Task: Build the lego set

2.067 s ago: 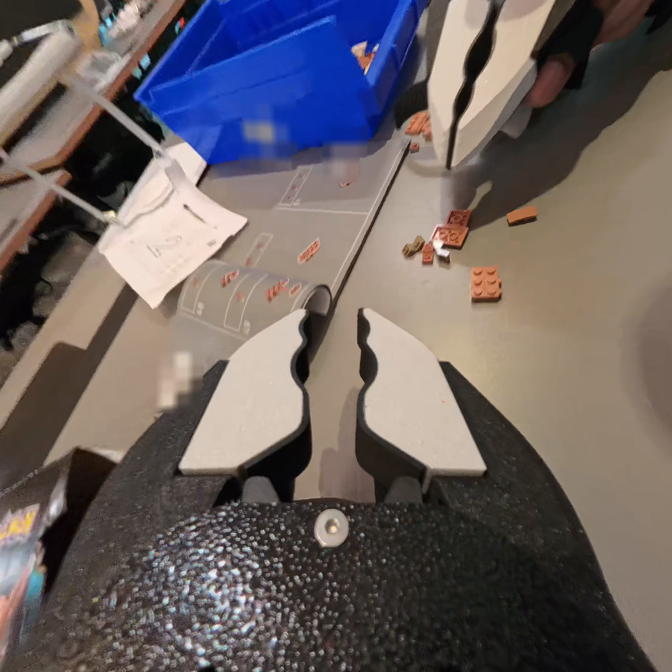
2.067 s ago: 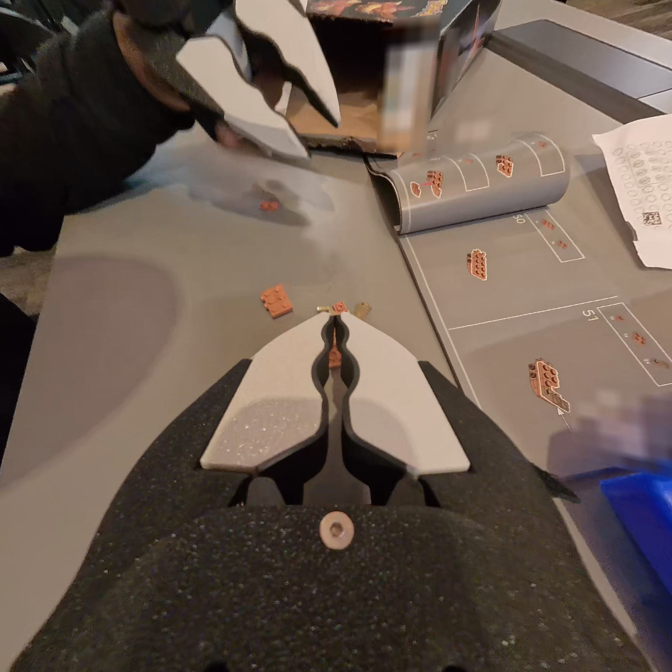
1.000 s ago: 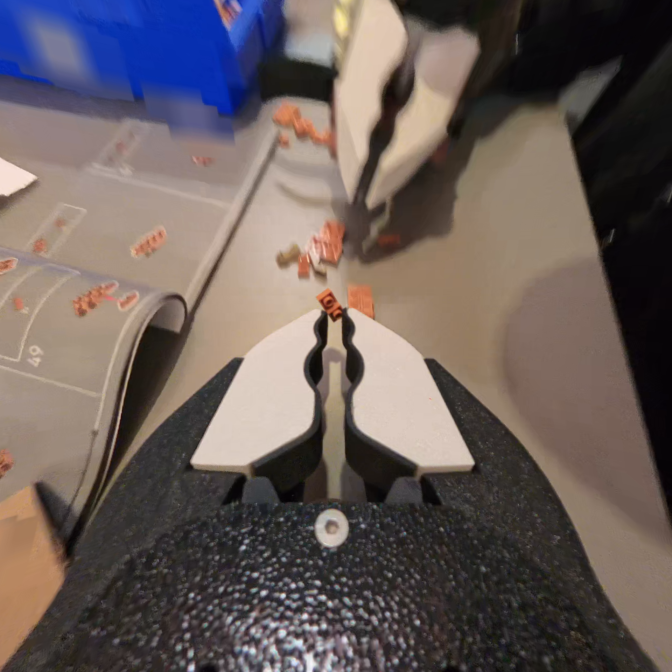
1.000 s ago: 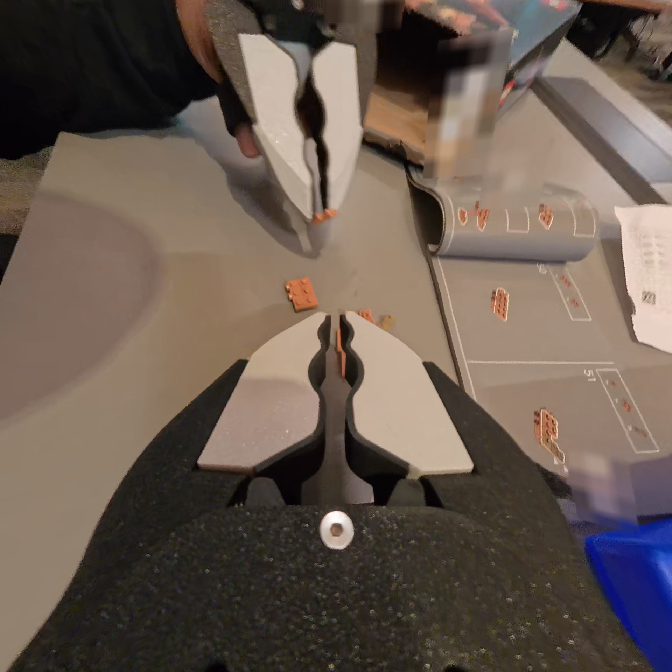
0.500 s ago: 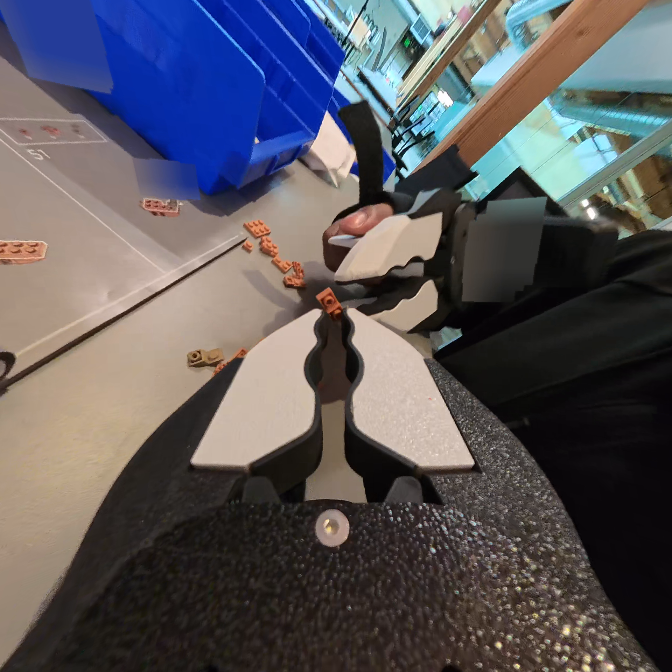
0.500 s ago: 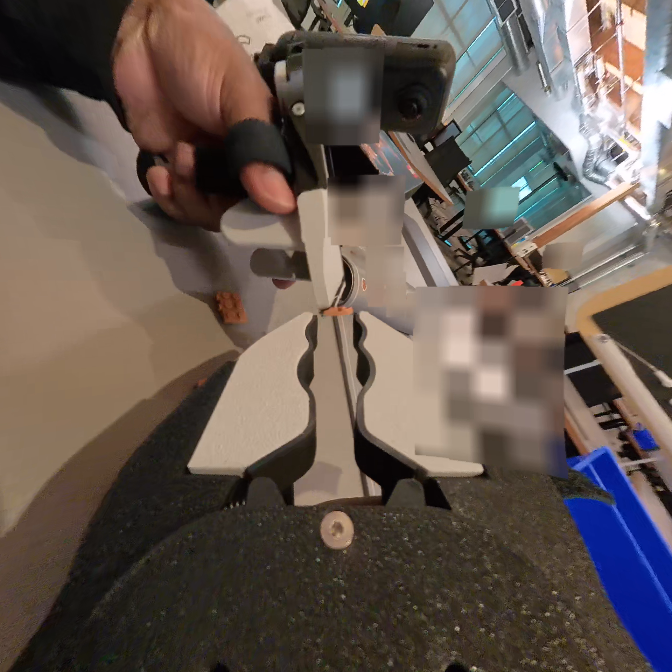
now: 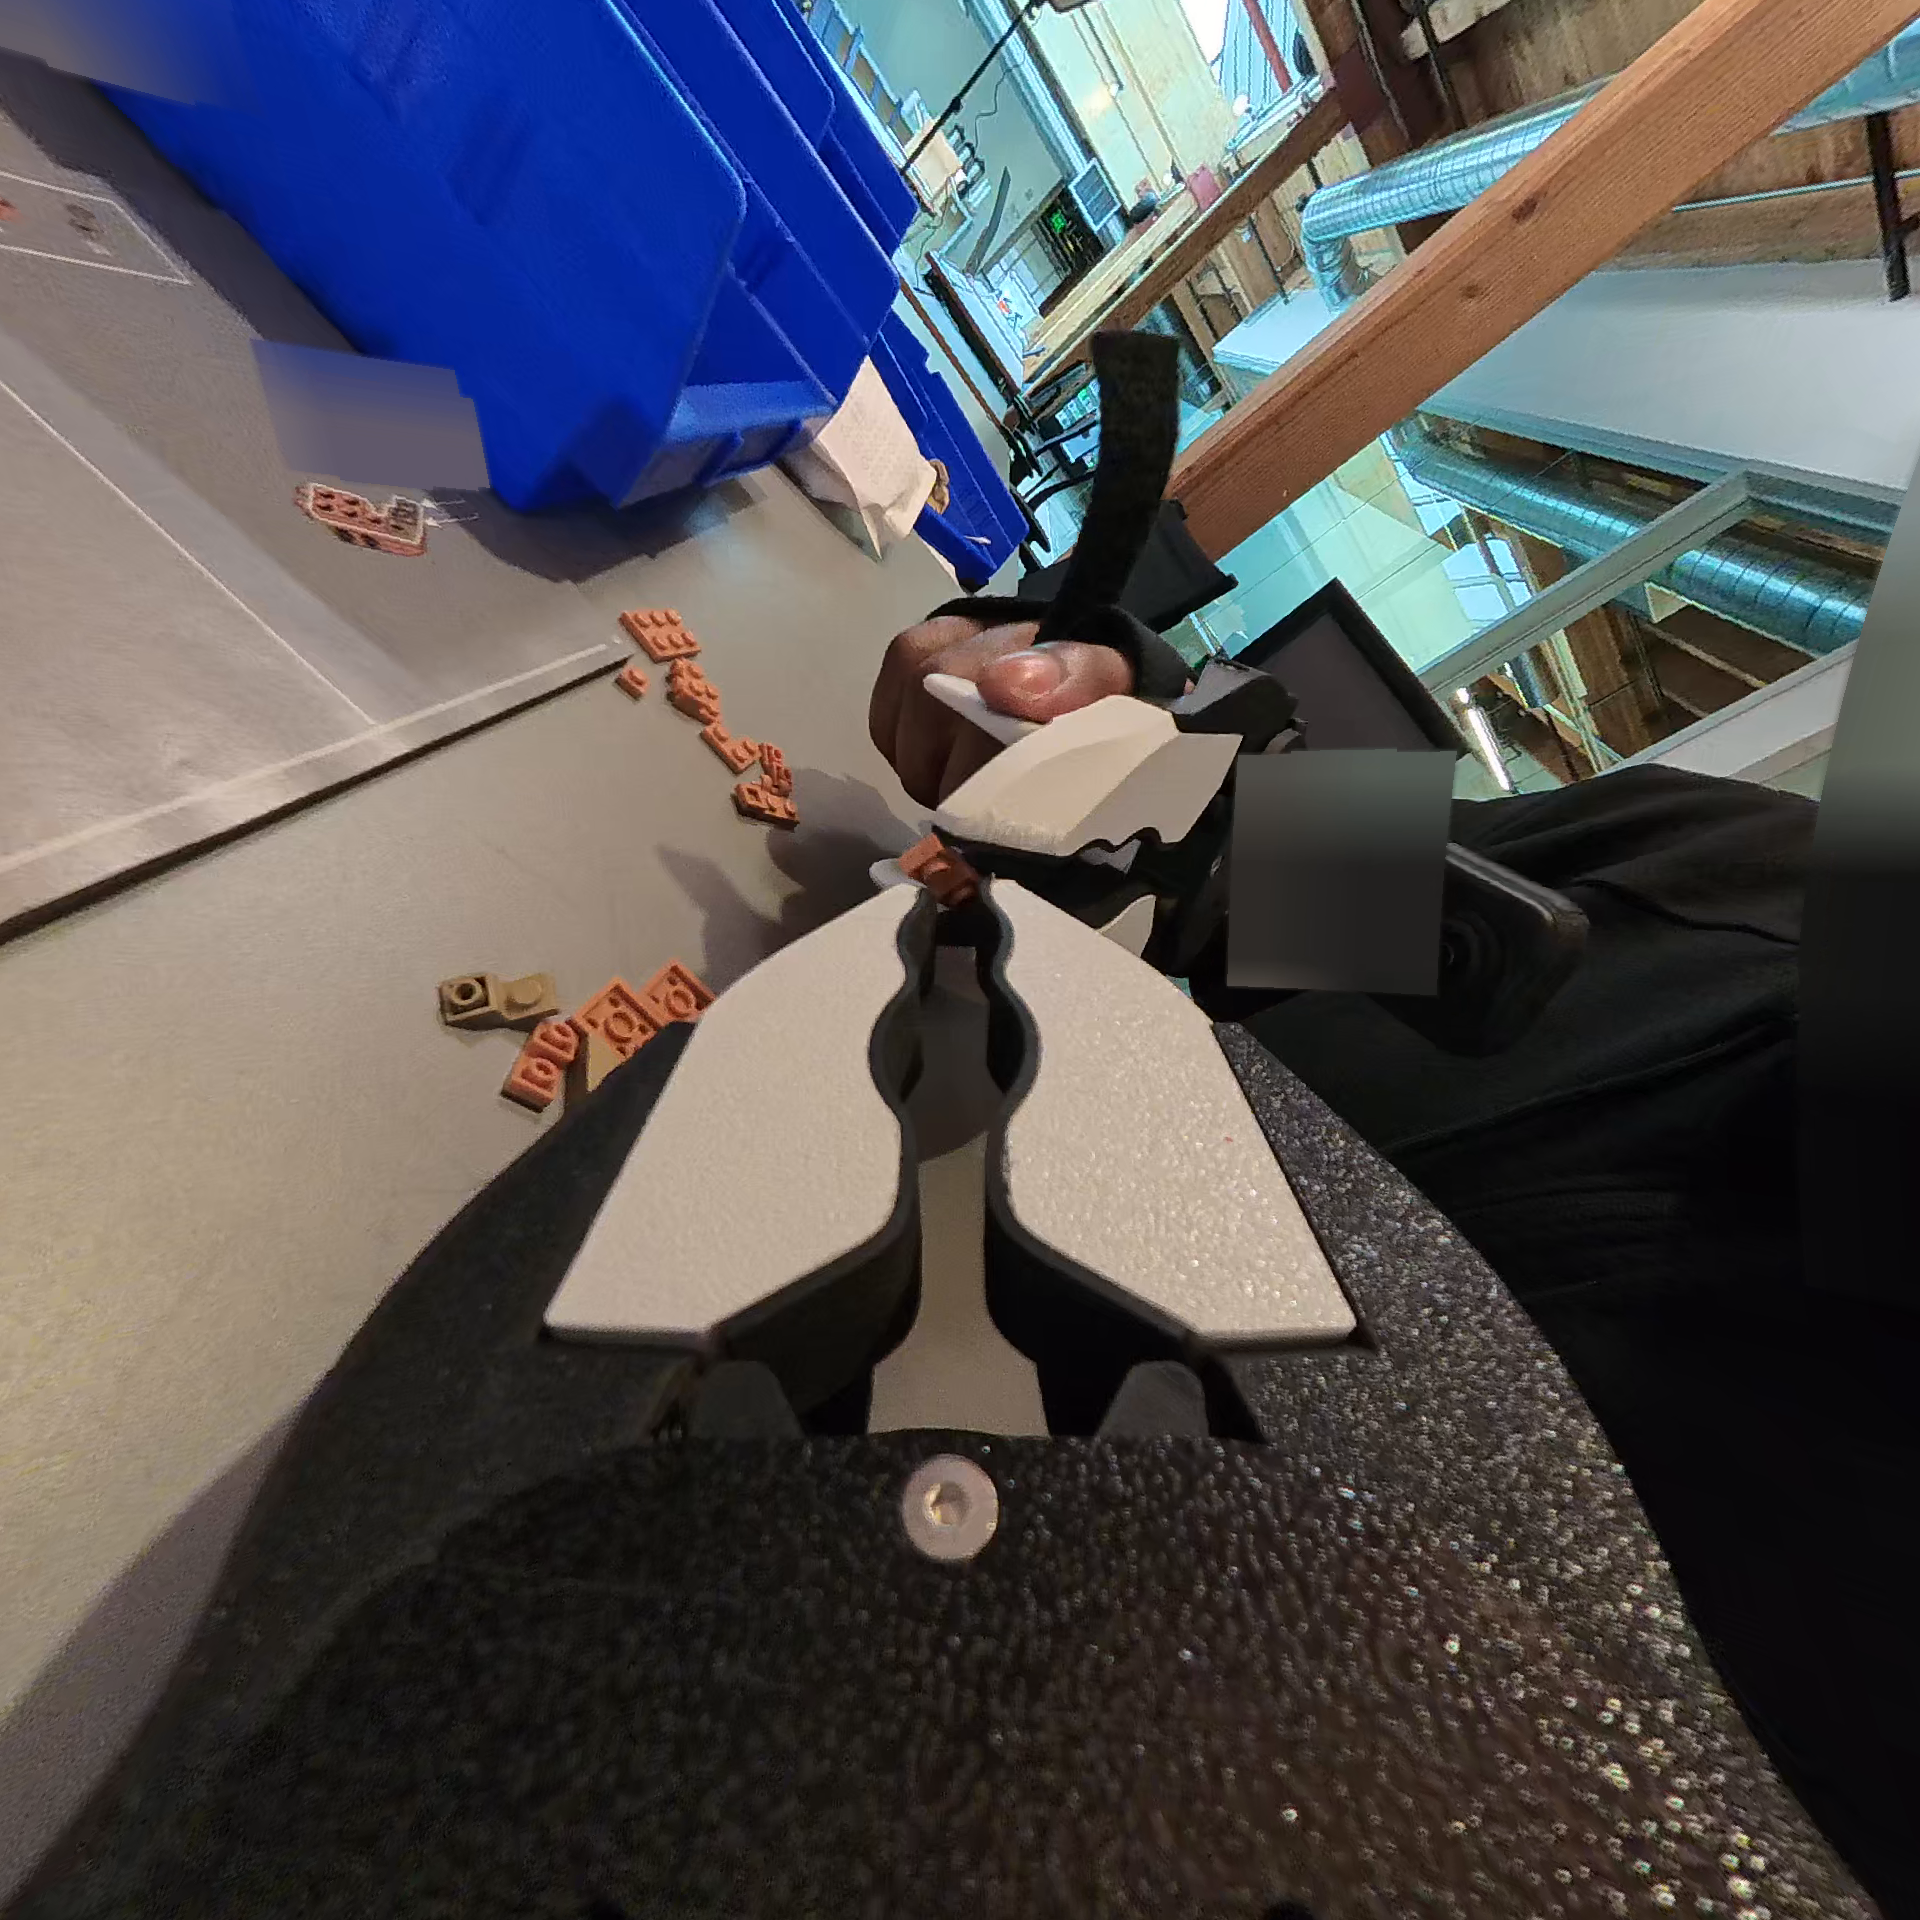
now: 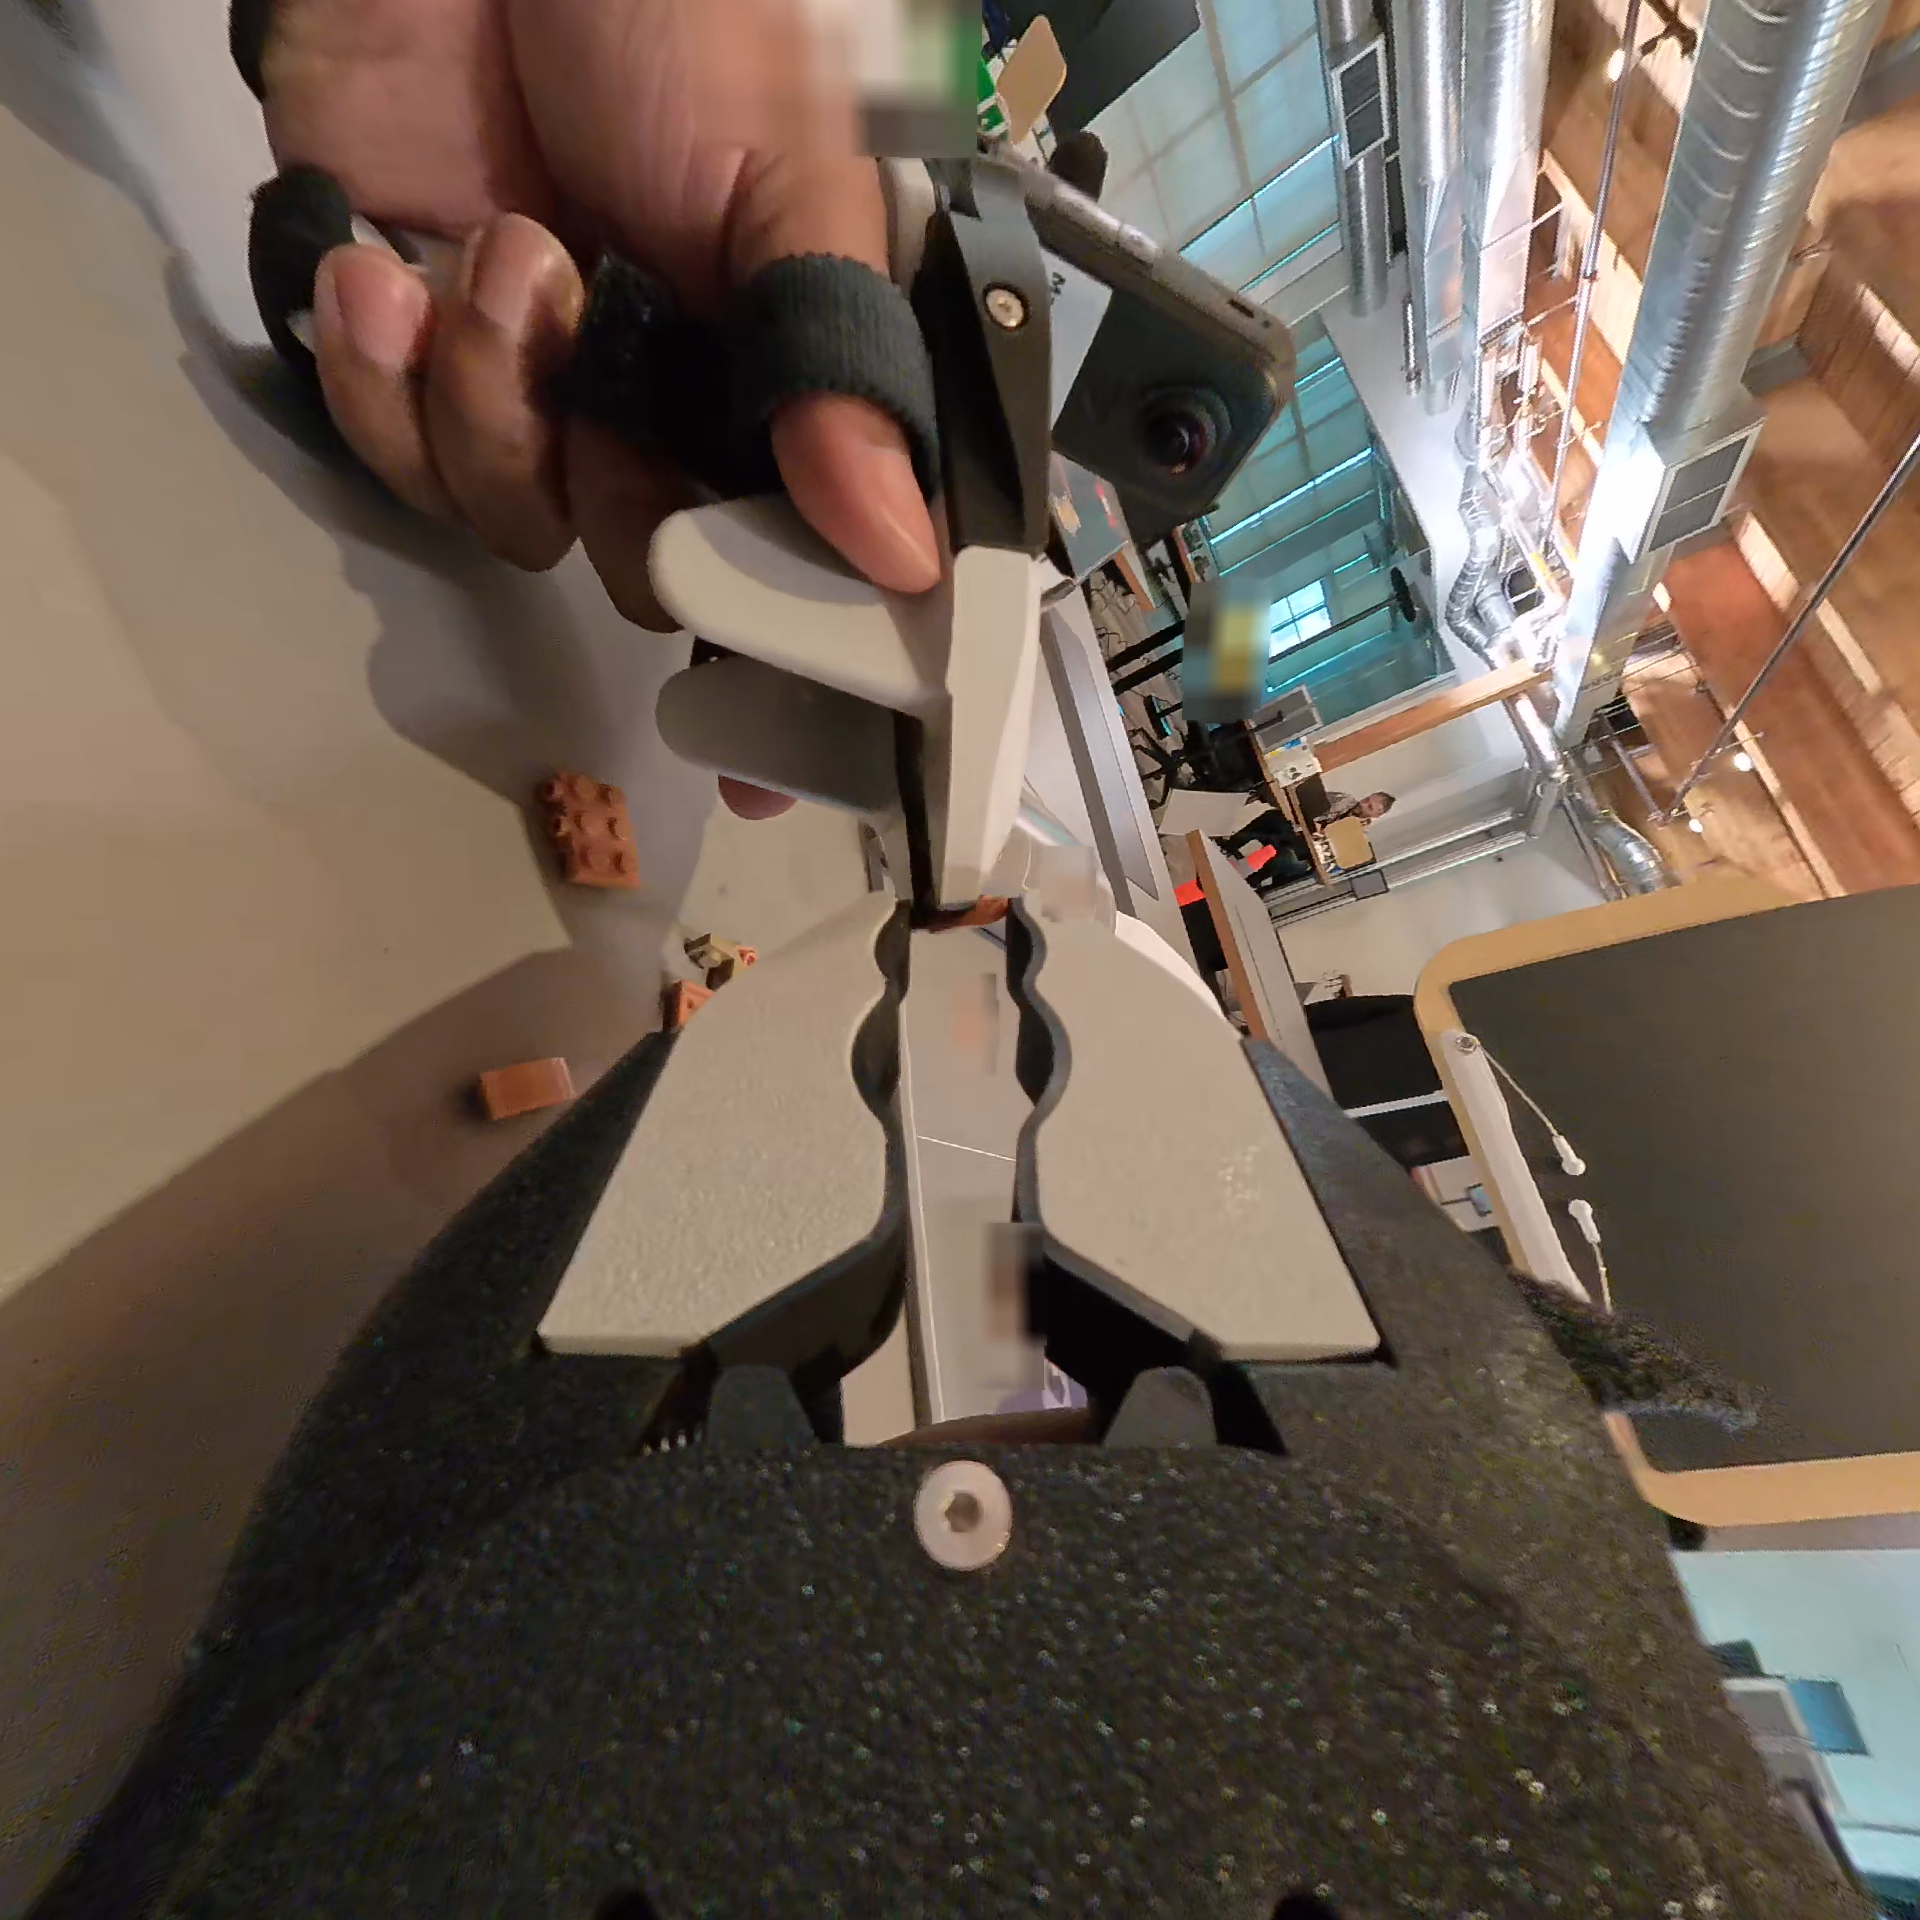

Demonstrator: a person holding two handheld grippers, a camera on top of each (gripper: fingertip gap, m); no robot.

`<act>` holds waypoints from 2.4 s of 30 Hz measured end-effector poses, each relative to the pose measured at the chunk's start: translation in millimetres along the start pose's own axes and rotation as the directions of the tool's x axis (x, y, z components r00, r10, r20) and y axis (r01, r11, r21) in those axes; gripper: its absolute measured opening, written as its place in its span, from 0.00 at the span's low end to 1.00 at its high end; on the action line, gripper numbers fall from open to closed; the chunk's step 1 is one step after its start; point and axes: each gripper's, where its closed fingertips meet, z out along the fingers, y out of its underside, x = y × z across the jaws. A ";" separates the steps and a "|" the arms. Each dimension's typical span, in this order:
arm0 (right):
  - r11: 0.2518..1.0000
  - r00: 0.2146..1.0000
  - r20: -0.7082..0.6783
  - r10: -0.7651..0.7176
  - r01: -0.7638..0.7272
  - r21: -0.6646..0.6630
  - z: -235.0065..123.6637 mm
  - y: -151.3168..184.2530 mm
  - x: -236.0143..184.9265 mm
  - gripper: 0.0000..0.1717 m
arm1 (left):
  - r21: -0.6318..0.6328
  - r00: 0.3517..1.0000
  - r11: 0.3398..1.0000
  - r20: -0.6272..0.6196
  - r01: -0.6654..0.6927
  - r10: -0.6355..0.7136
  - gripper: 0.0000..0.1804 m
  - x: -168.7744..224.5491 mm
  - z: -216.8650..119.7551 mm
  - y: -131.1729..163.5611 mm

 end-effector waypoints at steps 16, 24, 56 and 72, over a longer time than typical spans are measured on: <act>0.981 0.965 0.194 0.177 -0.188 0.040 -4.2 -5.9 -18.5 0.04 | -0.141 0.994 0.984 -0.002 -0.108 0.109 0.02 1.6 -4.1 16.5; 0.969 0.956 0.196 0.219 -0.190 -0.157 -34.8 45.8 -6.9 0.05 | -0.154 0.956 0.955 0.111 -0.254 0.272 0.04 -14.8 -22.4 7.5; 0.415 0.595 -0.153 0.789 -0.700 -0.581 -38.5 162.0 11.7 0.02 | -0.281 0.884 0.898 0.231 -0.339 0.406 0.04 -29.5 -23.0 17.3; 0.425 0.595 -0.140 0.791 -0.700 -0.574 -48.4 170.0 16.1 0.00 | -0.313 0.865 0.880 0.246 -0.356 0.437 0.03 -31.7 -22.3 20.1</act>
